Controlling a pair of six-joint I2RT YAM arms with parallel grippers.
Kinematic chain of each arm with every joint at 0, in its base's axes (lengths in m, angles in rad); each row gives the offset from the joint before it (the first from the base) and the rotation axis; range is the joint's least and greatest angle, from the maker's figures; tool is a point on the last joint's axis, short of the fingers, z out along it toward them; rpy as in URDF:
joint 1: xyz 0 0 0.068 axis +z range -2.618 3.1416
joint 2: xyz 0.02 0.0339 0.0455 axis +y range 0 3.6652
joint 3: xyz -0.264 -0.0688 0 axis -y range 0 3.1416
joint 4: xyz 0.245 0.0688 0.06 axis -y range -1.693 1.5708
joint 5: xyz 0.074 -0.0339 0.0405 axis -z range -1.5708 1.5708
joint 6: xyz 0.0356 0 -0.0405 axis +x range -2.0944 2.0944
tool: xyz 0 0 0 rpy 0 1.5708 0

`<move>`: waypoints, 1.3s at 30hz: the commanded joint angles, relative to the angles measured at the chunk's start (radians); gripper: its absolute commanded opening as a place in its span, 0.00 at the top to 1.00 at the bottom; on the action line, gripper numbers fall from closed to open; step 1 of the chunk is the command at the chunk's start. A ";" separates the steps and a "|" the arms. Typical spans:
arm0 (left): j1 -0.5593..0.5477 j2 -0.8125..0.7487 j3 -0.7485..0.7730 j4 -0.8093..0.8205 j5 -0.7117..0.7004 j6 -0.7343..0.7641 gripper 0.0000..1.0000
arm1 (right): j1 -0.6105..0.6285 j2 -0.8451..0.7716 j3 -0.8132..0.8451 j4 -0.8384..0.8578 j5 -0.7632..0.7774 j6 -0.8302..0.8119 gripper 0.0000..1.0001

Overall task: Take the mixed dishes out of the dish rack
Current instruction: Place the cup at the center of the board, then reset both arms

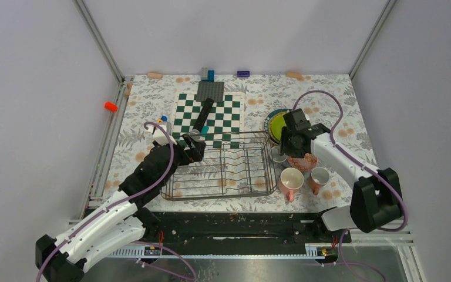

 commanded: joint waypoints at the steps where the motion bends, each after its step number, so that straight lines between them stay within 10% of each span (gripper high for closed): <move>1: 0.004 -0.024 0.060 0.026 0.018 0.009 0.01 | -0.005 -0.126 0.020 0.011 0.017 0.018 0.45; 10: 0.004 -0.095 0.080 -0.082 -0.089 0.001 0.01 | -0.005 -0.519 -0.060 0.031 0.183 0.053 0.01; 22: 0.005 -0.245 0.104 -0.315 -0.345 -0.058 0.01 | -0.005 -1.142 -0.414 0.270 0.447 0.172 0.00; 39: 0.004 -0.327 0.105 -0.457 -0.487 -0.116 0.01 | -0.005 -1.094 -0.388 0.222 0.426 0.125 0.01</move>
